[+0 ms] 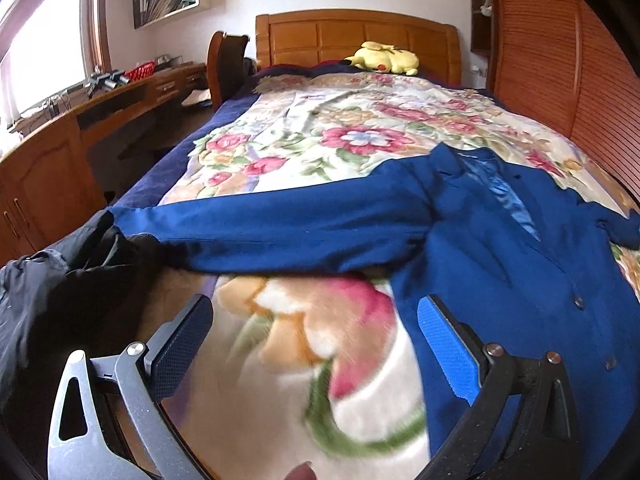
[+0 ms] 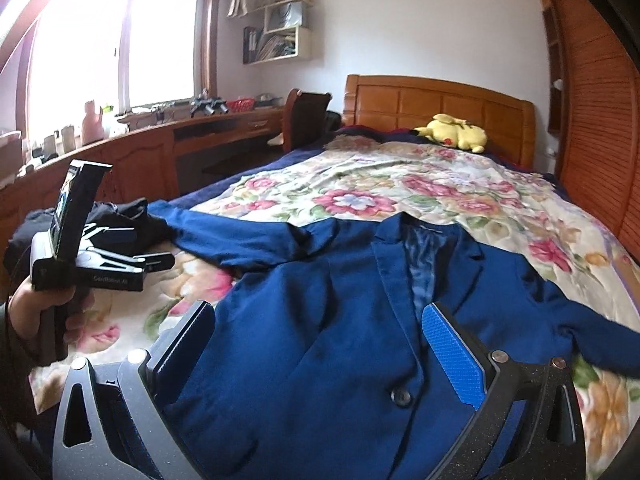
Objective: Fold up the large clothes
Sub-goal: 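Move the left tool down to the blazer's side edge, then grasp the blazer side with the left tool and fold it toward the center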
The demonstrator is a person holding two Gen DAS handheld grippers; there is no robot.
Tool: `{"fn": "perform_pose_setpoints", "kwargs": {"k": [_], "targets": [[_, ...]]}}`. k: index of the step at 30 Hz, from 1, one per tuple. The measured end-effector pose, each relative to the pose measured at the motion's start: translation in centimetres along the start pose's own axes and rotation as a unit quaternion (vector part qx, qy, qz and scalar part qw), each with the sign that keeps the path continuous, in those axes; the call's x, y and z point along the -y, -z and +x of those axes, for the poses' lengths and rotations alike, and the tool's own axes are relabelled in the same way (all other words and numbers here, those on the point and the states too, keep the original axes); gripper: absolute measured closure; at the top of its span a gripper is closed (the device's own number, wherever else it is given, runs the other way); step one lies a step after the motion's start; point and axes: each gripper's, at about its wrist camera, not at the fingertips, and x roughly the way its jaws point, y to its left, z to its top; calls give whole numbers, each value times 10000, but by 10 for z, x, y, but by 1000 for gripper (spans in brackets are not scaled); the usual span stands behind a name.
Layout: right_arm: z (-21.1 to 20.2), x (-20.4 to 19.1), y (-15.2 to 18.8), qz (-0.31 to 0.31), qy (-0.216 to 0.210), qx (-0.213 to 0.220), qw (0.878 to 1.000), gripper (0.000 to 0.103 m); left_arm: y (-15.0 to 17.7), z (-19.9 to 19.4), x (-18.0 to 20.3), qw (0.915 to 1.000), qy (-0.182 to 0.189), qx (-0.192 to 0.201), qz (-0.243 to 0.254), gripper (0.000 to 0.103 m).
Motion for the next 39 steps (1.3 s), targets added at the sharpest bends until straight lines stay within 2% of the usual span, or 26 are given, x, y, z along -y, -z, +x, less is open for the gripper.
{"fn": "perform_pose_setpoints", "kwargs": {"k": [8, 12, 14, 18, 24, 27, 29, 31, 36, 39], "targets": [[28, 10, 2, -44, -333, -347, 9988, 0, -15, 44, -23, 9993, -124, -269, -230, 6], [36, 14, -2, 52, -362, -514, 9980, 0, -21, 66, -35, 9977, -135, -463, -468, 7], [36, 15, -3, 135, -424, -572, 9974, 0, -22, 78, -39, 9962, -339, -588, -553, 9], [31, 14, -5, 123, -406, -571, 9975, 0, -24, 96, -44, 9936, -437, -779, -685, 9], [33, 10, -5, 127, -401, -540, 9977, 0, -20, 114, -47, 9904, -397, -1030, -835, 9], [37, 11, -5, 130, -387, -520, 9978, 0, -18, 122, -43, 9892, -266, -1161, -857, 9], [37, 10, -5, 137, -385, -518, 9978, 0, -17, 126, -37, 9896, -202, -1211, -752, 14], [39, 10, -4, 138, -389, -528, 9978, 0, -19, 129, -32, 9904, -288, -1225, -579, 16], [39, 11, -4, 123, -386, -545, 9977, 0, -24, 136, -38, 9875, -4, -1325, -852, 27], [38, 12, -4, 146, -395, -527, 9977, 0, -26, 138, -37, 9874, 93, -1304, -893, 40]]}}
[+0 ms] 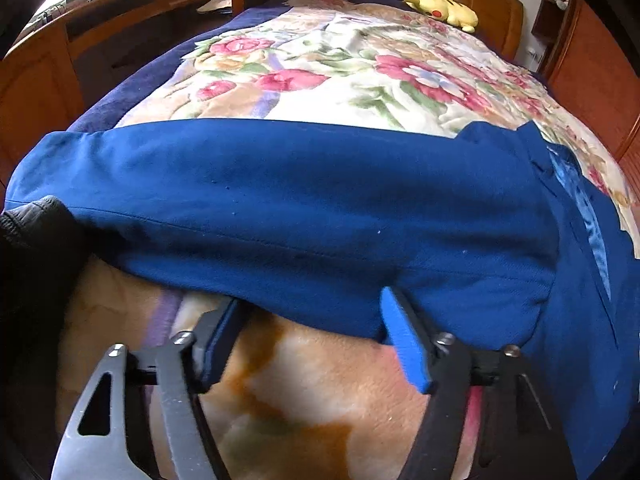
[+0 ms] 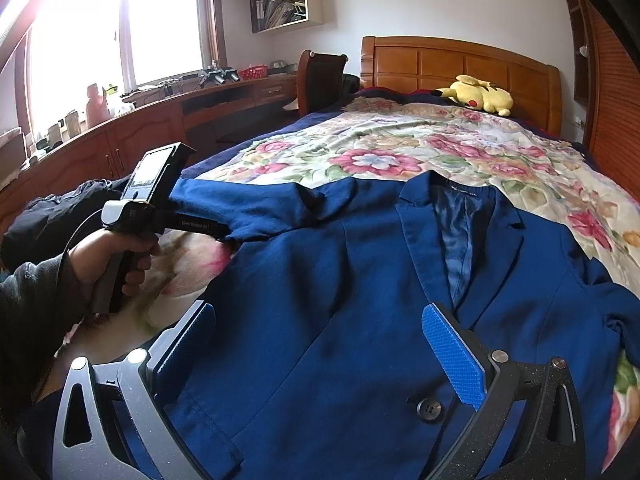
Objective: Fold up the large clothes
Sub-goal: 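Grasp the blazer side with the left tool and fold it toward the center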
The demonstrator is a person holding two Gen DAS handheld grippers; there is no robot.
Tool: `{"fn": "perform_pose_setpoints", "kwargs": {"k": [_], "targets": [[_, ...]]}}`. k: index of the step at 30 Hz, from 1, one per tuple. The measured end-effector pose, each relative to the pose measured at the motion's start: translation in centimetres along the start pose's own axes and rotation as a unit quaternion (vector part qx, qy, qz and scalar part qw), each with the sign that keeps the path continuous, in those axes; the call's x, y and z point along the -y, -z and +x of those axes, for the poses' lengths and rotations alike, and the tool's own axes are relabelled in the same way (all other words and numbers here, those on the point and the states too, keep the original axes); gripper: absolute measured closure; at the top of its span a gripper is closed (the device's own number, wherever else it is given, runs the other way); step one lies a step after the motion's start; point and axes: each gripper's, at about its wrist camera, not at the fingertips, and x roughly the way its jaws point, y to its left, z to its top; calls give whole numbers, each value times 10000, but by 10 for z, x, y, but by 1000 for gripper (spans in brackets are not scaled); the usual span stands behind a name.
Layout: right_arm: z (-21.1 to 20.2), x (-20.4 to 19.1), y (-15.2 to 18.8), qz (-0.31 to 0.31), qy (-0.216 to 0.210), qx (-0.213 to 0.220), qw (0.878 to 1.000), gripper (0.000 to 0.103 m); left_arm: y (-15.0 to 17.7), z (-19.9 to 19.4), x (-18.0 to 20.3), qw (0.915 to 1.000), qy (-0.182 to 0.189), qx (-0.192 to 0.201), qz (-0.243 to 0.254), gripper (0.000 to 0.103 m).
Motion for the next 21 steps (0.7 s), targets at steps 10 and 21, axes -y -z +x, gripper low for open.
{"fn": "perform_pose_setpoints", "kwargs": {"k": [10, 21], "targets": [[-2, 0, 2, 0, 34, 20, 10000, 0, 1, -12, 32, 9973, -97, 305, 662, 100], [-28, 11, 1, 91, 174, 252, 9995, 0, -1, -96, 87, 9847, 407, 1201, 1198, 101]]}}
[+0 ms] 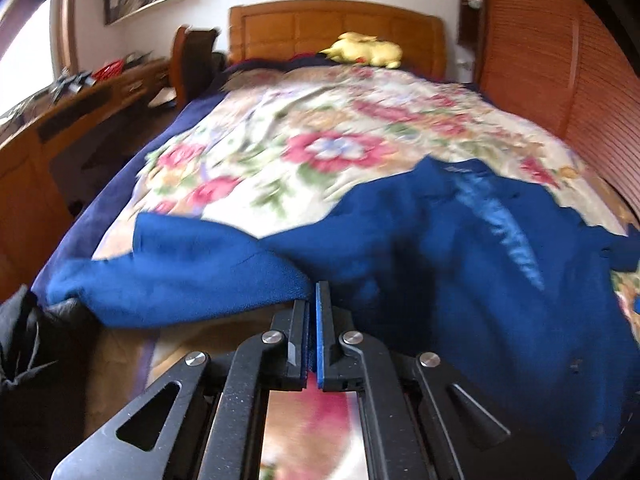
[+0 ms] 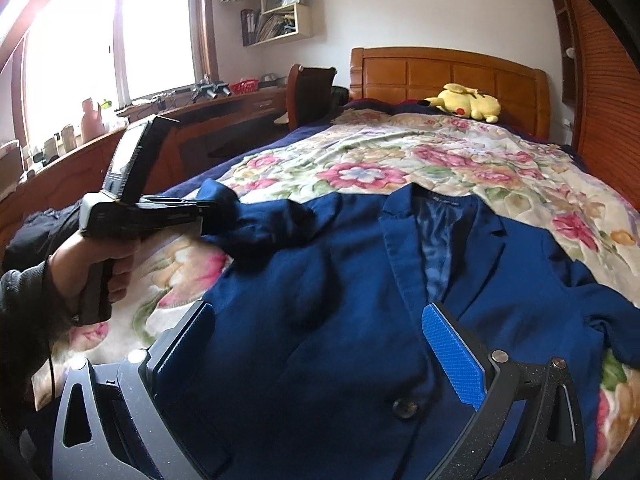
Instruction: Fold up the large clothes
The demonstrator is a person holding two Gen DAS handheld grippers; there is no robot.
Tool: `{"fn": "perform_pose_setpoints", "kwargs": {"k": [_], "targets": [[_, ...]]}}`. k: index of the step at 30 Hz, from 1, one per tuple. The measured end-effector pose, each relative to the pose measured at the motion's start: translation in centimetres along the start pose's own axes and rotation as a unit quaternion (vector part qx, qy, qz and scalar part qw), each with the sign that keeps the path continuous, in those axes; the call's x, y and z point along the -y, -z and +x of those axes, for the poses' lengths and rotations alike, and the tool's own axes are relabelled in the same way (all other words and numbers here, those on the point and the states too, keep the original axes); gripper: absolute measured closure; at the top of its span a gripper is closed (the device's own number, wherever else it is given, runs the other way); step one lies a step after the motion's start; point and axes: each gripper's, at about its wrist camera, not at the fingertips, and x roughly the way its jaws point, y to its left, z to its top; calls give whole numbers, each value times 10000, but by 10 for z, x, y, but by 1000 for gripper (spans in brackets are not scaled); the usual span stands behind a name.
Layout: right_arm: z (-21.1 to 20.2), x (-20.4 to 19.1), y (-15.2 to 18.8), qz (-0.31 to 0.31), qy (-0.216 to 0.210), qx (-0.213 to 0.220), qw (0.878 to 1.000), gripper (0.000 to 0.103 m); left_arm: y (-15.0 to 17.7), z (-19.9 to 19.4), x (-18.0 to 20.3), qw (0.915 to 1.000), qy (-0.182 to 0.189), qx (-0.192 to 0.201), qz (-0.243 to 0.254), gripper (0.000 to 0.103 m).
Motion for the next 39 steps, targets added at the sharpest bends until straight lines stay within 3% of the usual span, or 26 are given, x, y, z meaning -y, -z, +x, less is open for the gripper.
{"fn": "perform_pose_setpoints", "kwargs": {"k": [9, 16, 19, 21, 22, 24, 26, 28, 31, 36, 39], "targets": [[-15, 12, 12, 75, 277, 71, 9996, 0, 7, -39, 72, 9943, 857, 98, 619, 101], [-8, 10, 14, 65, 251, -10, 9997, 0, 44, -42, 74, 9941, 758, -213, 746, 100], [-8, 10, 13, -2, 255, -32, 9997, 0, 55, -45, 63, 9943, 736, -288, 713, 90], [-8, 10, 12, -25, 241, -25, 9997, 0, 63, -51, 54, 9944, 744, -300, 692, 77], [-8, 10, 12, -37, 235, -25, 9997, 0, 66, -52, 51, 9947, 714, -284, 684, 64], [-9, 9, 13, -60, 241, -17, 9997, 0, 72, -58, 41, 9946, 777, -238, 643, 57], [-10, 10, 13, -59, 241, -13, 9997, 0, 75, -57, 33, 9951, 738, -277, 596, 37], [-10, 10, 14, -52, 231, -18, 9997, 0, 78, -54, 26, 9960, 650, -281, 554, 24], [-9, 9, 14, -65, 228, -30, 9997, 0, 81, -42, 14, 9962, 574, -421, 498, 24], [-9, 7, 14, -120, 182, -52, 9997, 0, 86, -18, -4, 9963, -141, -478, 698, 24], [-8, 7, 15, -148, 159, -86, 9997, 0, 87, -5, -17, 9946, -362, -614, 758, 24]]}}
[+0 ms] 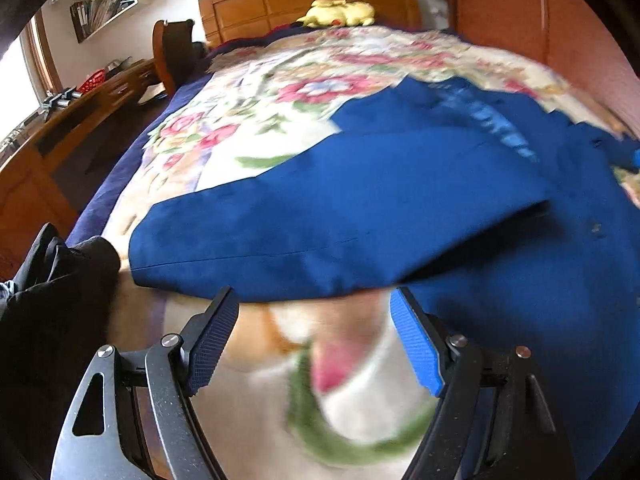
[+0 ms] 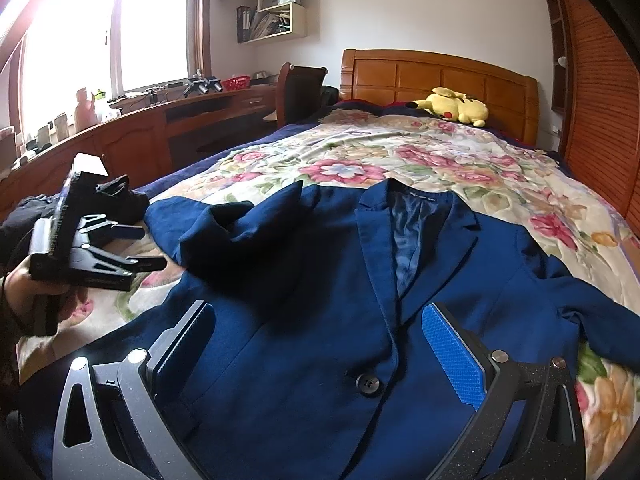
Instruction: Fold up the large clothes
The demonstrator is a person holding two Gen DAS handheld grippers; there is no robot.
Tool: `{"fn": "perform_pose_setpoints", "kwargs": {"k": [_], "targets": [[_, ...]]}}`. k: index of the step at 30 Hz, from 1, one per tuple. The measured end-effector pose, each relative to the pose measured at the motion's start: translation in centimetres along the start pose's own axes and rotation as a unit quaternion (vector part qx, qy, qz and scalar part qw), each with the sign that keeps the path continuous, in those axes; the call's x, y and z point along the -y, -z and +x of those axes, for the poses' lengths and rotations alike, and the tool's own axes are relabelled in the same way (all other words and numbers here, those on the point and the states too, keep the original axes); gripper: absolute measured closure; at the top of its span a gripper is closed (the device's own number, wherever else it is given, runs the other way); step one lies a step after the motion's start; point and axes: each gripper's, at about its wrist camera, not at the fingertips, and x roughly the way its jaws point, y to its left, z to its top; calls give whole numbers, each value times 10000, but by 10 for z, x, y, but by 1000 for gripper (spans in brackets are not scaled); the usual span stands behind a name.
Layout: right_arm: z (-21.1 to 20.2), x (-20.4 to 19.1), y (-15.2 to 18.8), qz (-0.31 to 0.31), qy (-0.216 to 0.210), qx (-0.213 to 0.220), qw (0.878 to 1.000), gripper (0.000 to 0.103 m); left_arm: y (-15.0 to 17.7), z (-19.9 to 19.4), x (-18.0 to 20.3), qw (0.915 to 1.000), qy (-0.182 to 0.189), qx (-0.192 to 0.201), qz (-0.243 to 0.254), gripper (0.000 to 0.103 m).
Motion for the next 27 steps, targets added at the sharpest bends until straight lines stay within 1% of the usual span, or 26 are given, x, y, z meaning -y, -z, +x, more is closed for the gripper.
{"fn": "perform_pose_setpoints", "kwargs": {"k": [5, 10, 14, 18, 19, 20, 21, 22, 23, 24, 25, 27], "targets": [[2, 2, 0, -16, -17, -55, 10000, 0, -1, 18, -13, 9996, -116, -256, -35, 24], [2, 3, -1, -23, -31, -77, 10000, 0, 1, 30, -10, 9989, -198, -423, 89, 24], [2, 3, -1, -33, -32, -85, 10000, 0, -3, 34, -5, 9986, -262, -430, 182, 24], [2, 2, -1, -45, -29, -86, 9999, 0, -10, 35, -3, 9980, -447, -272, 346, 24], [2, 2, -1, -45, -29, -85, 9999, 0, -11, 35, -3, 9978, -465, -240, 402, 27], [3, 2, -1, -44, -26, -85, 10000, 0, -12, 36, -3, 9977, -464, -218, 438, 38], [3, 2, -1, -45, -28, -85, 9999, 0, -13, 37, -3, 9976, -467, -232, 460, 43], [3, 2, -1, -46, -28, -86, 9999, 0, -14, 37, -4, 9978, -434, -250, 440, 55], [3, 2, -1, -46, -24, -88, 9999, 0, -14, 36, -5, 9982, -351, -257, 408, 73], [3, 2, -1, -45, -25, -87, 9999, 0, -15, 36, -5, 9985, -306, -263, 380, 82], [3, 2, -1, -45, -27, -89, 9999, 0, -15, 34, -5, 9987, -299, -235, 348, 96], [3, 2, -1, -48, -23, -87, 9999, 0, -17, 28, -2, 9990, -300, -162, 302, 99]]}}
